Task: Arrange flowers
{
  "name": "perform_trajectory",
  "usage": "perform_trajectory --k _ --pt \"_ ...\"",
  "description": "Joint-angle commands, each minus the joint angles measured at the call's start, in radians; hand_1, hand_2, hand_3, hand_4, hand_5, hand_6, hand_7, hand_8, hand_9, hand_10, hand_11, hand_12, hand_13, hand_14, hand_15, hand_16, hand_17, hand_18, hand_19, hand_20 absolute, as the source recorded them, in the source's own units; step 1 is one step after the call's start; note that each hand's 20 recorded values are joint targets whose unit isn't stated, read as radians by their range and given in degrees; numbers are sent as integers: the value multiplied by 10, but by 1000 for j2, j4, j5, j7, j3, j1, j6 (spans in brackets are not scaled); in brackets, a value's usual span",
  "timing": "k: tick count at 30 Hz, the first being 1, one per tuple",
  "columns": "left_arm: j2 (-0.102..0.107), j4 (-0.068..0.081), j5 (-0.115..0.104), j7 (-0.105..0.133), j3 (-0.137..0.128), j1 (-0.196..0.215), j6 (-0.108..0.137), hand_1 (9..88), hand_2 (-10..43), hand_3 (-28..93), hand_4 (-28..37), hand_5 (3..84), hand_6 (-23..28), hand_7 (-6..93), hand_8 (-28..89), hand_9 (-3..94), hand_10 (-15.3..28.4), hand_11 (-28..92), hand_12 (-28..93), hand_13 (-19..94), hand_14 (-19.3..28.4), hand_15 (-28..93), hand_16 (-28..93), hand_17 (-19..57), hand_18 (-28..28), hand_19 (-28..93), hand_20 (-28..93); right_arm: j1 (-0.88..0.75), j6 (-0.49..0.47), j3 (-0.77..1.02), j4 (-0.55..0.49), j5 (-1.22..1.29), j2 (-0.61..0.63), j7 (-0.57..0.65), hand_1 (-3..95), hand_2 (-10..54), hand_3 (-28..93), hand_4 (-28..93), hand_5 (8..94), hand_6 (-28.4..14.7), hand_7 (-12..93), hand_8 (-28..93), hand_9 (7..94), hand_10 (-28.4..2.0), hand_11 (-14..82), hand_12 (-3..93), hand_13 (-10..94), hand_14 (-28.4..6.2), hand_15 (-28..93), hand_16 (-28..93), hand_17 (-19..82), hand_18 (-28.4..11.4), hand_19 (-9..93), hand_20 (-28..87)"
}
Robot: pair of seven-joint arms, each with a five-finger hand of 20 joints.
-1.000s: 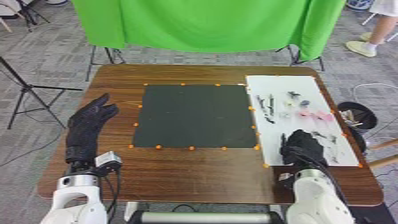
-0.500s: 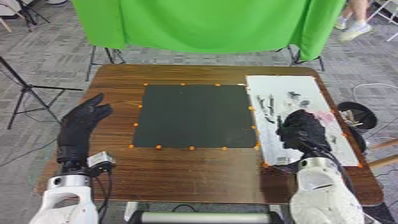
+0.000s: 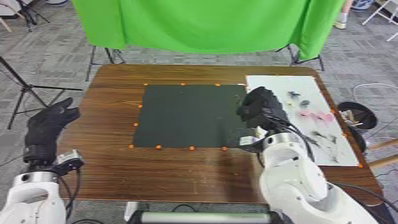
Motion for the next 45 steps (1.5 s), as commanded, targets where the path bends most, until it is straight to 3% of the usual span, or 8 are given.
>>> perform_trajectory --k 1,4,7,16,25,31,38,45 --pt "10 58 -43 26 46 -36 40 270 -25 687 -249 502 42 116 -67 497 147 209 119 404 188 227 -20 111 124 111 194 295 30 -235 118 75 -67 -51 570 -95 651 60 752 -41 359 201 914 -104 233 520 917 -3 577 387 709 -63 876 487" --pt "10 92 -54 33 60 -64 33 265 -22 693 -257 504 42 119 -69 497 146 209 119 405 187 228 -20 112 124 108 194 384 27 -310 174 112 -93 -55 570 -95 650 62 751 -41 362 200 914 -103 233 520 919 -3 576 388 710 -62 876 486" --pt "17 119 -69 57 95 -89 63 263 -18 696 -264 506 41 122 -70 500 145 211 119 407 186 230 -19 114 122 104 195 451 26 -363 237 107 -124 -65 570 -95 649 64 750 -42 365 200 914 -103 234 519 920 -2 575 387 710 -63 877 486" --pt "10 143 -74 84 119 -75 72 250 -22 714 -278 512 38 131 -73 505 145 216 119 411 182 228 -21 119 119 95 198 519 62 -459 331 176 -214 -76 568 -95 647 66 745 -42 379 193 912 -104 242 516 920 -2 575 390 712 -63 876 485" --pt "8 148 -74 76 150 -109 54 246 -20 716 -282 512 37 134 -74 506 144 217 119 413 181 229 -21 120 118 90 202 514 131 -528 371 275 -263 -70 572 -95 645 55 743 -44 392 176 911 -105 243 508 922 -2 566 386 716 -56 867 473" --pt "-9 136 -68 79 184 -130 29 245 -18 714 -283 512 37 133 -74 506 144 217 119 412 181 229 -20 119 118 89 203 492 156 -517 404 290 -298 -58 573 -95 646 48 739 -43 400 171 913 -104 239 503 925 -1 557 383 720 -53 858 466" --pt "-33 146 -79 86 213 -139 24 245 -18 714 -282 511 38 132 -73 505 144 216 120 411 181 228 -20 118 119 89 203 452 189 -489 434 337 -327 -51 576 -95 645 36 735 -44 407 163 915 -104 235 492 930 -1 536 377 725 -47 844 457" --pt "-58 147 -71 63 233 -135 4 245 -17 712 -282 511 37 131 -73 505 144 216 119 411 180 227 -20 116 119 89 201 395 235 -469 460 362 -355 -66 584 -95 643 13 734 -46 407 153 924 -106 212 472 937 -8 499 354 736 -42 808 431"
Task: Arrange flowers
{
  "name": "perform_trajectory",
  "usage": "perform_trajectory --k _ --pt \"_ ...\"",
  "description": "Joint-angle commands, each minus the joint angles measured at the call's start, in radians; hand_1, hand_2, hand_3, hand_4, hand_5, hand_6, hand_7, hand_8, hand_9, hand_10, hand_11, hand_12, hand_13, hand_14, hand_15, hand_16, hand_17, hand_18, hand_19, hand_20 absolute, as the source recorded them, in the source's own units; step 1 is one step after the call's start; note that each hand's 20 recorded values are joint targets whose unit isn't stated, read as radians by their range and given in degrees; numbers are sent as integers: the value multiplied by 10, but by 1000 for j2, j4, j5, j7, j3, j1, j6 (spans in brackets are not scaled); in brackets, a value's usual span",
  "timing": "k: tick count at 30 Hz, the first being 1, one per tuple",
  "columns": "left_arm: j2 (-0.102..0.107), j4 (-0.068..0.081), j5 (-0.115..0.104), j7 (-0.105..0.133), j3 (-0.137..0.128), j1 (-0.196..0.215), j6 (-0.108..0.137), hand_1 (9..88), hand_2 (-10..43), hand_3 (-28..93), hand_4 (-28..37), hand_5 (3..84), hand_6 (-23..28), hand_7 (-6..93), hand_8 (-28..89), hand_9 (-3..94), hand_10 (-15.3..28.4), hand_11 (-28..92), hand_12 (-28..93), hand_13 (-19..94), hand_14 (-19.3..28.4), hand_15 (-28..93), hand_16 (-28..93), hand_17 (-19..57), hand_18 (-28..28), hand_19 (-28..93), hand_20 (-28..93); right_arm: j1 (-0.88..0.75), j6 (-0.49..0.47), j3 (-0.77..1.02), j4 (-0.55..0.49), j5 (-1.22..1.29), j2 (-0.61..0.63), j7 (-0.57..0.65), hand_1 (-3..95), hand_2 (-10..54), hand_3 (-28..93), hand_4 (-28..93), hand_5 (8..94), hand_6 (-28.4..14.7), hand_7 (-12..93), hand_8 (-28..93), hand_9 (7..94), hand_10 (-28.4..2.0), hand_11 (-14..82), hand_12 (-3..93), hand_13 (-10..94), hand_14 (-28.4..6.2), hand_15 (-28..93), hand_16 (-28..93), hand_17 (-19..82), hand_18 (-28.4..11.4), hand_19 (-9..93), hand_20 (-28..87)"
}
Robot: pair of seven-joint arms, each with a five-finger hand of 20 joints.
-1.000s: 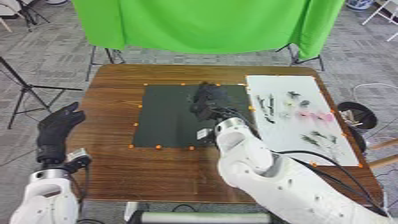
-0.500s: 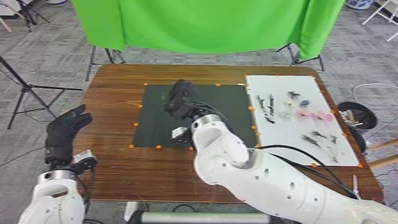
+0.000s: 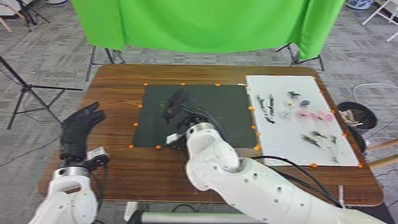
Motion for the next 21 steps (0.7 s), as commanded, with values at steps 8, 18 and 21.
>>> perform_trajectory --k 8,18,21 --pt "-52 -7 -4 -34 28 18 -39 247 -16 711 -282 510 38 131 -73 504 144 215 119 410 180 227 -19 114 120 90 200 -79 96 17 46 36 -44 -5 585 -95 643 9 735 -47 405 149 931 -106 190 453 937 -19 481 319 747 -45 761 428" --pt "-53 4 -12 -36 43 -1 -33 251 -13 707 -281 510 39 131 -72 503 144 216 119 409 182 229 -18 114 120 89 197 -85 98 9 47 97 -52 -29 598 -95 633 -13 745 -48 394 130 937 -105 176 399 937 -31 468 263 760 -47 714 429" --pt "-53 5 -10 -34 45 -2 -36 251 -13 707 -280 510 39 130 -72 503 144 216 119 409 182 231 -18 113 121 90 196 -90 95 6 43 111 -52 -27 601 -95 629 -16 746 -47 390 129 937 -105 171 380 937 -32 455 250 761 -47 696 434"
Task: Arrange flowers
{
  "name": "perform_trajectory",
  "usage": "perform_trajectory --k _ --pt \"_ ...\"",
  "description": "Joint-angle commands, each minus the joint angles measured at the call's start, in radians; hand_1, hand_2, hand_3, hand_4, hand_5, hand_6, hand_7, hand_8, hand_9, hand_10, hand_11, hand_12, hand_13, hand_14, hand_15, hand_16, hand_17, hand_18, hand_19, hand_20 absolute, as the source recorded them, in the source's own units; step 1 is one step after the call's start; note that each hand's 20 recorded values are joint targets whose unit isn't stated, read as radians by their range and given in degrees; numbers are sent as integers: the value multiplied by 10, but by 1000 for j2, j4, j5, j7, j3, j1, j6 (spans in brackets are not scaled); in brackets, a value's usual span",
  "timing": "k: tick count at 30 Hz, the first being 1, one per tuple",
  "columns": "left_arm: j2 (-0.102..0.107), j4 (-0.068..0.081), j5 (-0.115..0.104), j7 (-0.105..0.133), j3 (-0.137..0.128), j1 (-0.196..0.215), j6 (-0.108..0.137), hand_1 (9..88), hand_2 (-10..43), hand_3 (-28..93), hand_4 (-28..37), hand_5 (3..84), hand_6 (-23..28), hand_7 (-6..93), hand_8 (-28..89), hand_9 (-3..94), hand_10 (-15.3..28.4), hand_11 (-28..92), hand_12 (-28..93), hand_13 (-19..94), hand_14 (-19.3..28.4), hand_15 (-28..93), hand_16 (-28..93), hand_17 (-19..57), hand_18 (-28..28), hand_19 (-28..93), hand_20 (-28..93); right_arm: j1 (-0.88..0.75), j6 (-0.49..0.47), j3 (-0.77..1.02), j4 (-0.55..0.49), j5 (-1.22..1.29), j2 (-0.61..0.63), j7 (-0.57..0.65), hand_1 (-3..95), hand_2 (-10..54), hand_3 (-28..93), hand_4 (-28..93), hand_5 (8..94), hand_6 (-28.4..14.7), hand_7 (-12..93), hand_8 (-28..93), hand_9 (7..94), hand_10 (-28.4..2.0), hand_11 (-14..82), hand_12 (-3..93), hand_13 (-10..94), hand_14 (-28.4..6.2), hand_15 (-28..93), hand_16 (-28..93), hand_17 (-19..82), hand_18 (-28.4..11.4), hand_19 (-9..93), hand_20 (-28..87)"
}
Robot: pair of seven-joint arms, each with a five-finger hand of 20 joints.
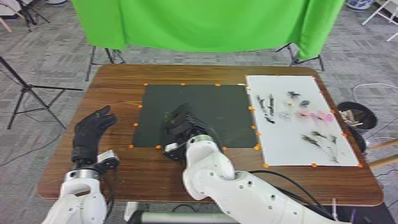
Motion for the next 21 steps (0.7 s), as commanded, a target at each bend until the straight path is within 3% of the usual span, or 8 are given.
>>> perform_trajectory --k 1,6,9,12,16,19,21 --pt "-10 10 -6 -14 12 -3 -12 252 -13 706 -280 510 39 131 -72 502 144 216 119 409 183 231 -18 113 121 90 196 -14 -2 -5 -11 45 -17 -10 602 -95 627 -17 747 -47 389 129 937 -105 168 376 937 -32 453 248 761 -47 692 436" --pt "-9 16 -4 -17 16 -11 -14 253 -12 706 -281 510 39 131 -72 502 144 217 119 409 182 232 -19 112 121 90 196 -22 -34 10 -14 78 -17 4 614 -95 611 -30 750 -43 371 126 937 -104 143 351 937 -36 430 235 762 -51 667 456" --pt "-10 6 -6 -10 10 1 -10 252 -12 706 -280 510 39 131 -72 501 144 216 119 408 181 234 -18 111 121 90 195 -25 -44 9 -23 83 -11 11 618 -95 606 -33 748 -40 368 125 937 -104 127 327 937 -37 413 227 760 -51 653 456" --pt "-12 10 -7 -10 11 -6 -11 253 -12 706 -279 509 39 131 -73 499 144 216 119 408 182 236 -17 111 121 90 195 -22 -37 8 -22 84 -7 2 619 -95 604 -33 747 -39 366 123 937 -102 119 322 937 -39 407 225 759 -52 649 456" --pt "-19 -6 -8 -10 -1 12 -2 253 -12 706 -279 508 39 131 -72 498 144 216 119 407 183 237 -17 111 121 89 195 -10 -20 11 -54 55 18 -32 618 -95 603 -31 744 -37 368 122 937 -99 115 324 937 -38 405 225 759 -52 647 456" --pt "-19 -30 -10 -12 -22 46 13 253 -12 707 -278 509 39 132 -73 498 144 216 119 406 184 237 -17 110 121 90 195 13 -30 51 -114 101 61 -56 617 -95 604 -28 742 -37 371 123 937 -96 118 329 937 -37 408 228 758 -55 649 459" --pt "-11 -32 -11 -12 -30 51 10 253 -12 707 -278 509 39 132 -73 498 144 216 119 406 184 238 -17 110 121 89 195 27 -33 93 -174 151 118 -65 613 -95 607 -25 741 -38 373 126 937 -100 135 335 937 -35 420 232 758 -57 653 465"
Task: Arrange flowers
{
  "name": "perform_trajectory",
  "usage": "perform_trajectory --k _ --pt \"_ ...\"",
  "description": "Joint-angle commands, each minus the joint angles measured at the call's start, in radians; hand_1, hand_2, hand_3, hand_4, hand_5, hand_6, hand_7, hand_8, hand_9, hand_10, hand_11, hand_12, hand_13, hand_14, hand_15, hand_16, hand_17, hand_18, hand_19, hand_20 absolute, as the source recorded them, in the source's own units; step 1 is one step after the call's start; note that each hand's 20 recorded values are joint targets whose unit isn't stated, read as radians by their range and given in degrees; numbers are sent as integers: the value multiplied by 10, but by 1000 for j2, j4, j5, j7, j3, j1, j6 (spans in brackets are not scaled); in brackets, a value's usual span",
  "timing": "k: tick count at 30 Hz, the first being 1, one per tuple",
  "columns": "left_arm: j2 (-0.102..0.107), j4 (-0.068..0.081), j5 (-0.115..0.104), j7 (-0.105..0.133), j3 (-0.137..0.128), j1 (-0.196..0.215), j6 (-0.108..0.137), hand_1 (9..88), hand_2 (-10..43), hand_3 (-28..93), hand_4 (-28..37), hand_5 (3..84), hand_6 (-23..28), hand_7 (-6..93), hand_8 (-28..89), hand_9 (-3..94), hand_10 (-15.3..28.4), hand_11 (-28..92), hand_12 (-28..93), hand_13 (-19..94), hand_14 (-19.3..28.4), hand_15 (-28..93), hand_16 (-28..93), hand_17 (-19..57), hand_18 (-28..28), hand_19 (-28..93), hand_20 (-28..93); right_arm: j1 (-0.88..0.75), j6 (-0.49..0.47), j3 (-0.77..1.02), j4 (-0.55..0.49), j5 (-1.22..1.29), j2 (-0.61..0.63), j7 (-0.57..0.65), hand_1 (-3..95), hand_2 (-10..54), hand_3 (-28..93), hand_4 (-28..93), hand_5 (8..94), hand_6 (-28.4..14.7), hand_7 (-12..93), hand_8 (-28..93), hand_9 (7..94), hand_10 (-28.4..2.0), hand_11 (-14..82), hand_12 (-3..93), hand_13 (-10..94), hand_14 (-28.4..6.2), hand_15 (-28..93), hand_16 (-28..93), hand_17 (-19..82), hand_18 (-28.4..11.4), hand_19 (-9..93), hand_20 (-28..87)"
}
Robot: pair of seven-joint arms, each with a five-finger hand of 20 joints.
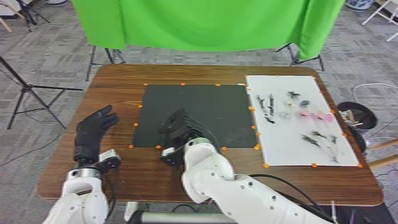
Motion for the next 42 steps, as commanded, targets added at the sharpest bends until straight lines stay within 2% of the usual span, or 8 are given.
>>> perform_trajectory --k 1,15,19,23,29,31,32,42 --pt "-4 -35 -14 -9 -40 65 9 254 -12 707 -277 509 39 132 -73 498 144 215 119 408 185 238 -18 114 120 88 194 39 -19 119 -180 72 148 -50 611 -95 609 -25 739 -39 374 130 937 -104 141 337 937 -33 424 233 758 -56 655 469" --pt "-2 -66 -13 -20 -75 125 22 260 -15 705 -272 502 40 132 -72 495 144 218 120 415 187 239 -20 128 136 97 195 -360 -414 791 -483 -138 595 8 537 -95 576 -81 674 -31 302 132 842 -109 115 360 894 -44 379 304 692 -59 698 420" --pt "-1 -69 -6 -14 -77 126 22 264 -16 703 -270 501 40 133 -73 495 146 219 120 416 187 240 -20 131 136 95 191 -520 -561 968 -532 -201 673 50 386 -95 663 -120 626 -29 216 -61 731 -151 181 221 868 -60 386 293 663 -62 734 359" --pt "1 -79 -6 -6 -85 136 35 270 -17 703 -266 501 40 133 -73 496 146 222 121 419 187 241 -20 134 135 93 189 -623 -750 1075 -555 -219 721 94 323 -95 631 -122 561 -44 134 -62 660 -186 125 193 851 -70 390 291 648 -66 751 347" --pt "8 -84 -19 73 -81 133 78 272 -21 703 -265 501 39 136 -74 498 145 221 117 421 184 231 -25 143 126 83 188 -699 -857 1118 -550 -209 746 134 306 -95 627 -138 516 -44 102 -51 618 -211 85 181 848 -72 392 287 639 -64 759 337" --pt "10 -84 -29 107 -73 129 114 271 -22 706 -269 500 38 136 -77 492 145 208 109 417 173 213 -30 151 112 67 190 -700 -860 1103 -541 -230 747 138 306 -95 623 -153 512 -45 97 -50 609 -214 82 180 844 -73 393 287 636 -64 761 334" --pt "14 -81 -39 138 -58 121 164 276 -20 709 -270 495 38 138 -77 478 143 204 106 409 163 203 -32 160 104 64 194 -692 -881 1094 -534 -227 748 145 308 -95 622 -157 504 -45 94 -49 604 -216 80 179 842 -74 393 287 634 -64 761 333" --pt "13 -80 -107 187 -55 115 214 502 27 679 -192 416 30 200 -108 305 107 214 70 334 117 163 -38 263 94 77 308 -758 -873 1116 -498 -259 741 193 348 -95 636 -176 438 -43 79 -51 570 -215 65 133 849 -74 369 268 631 -64 761 311"
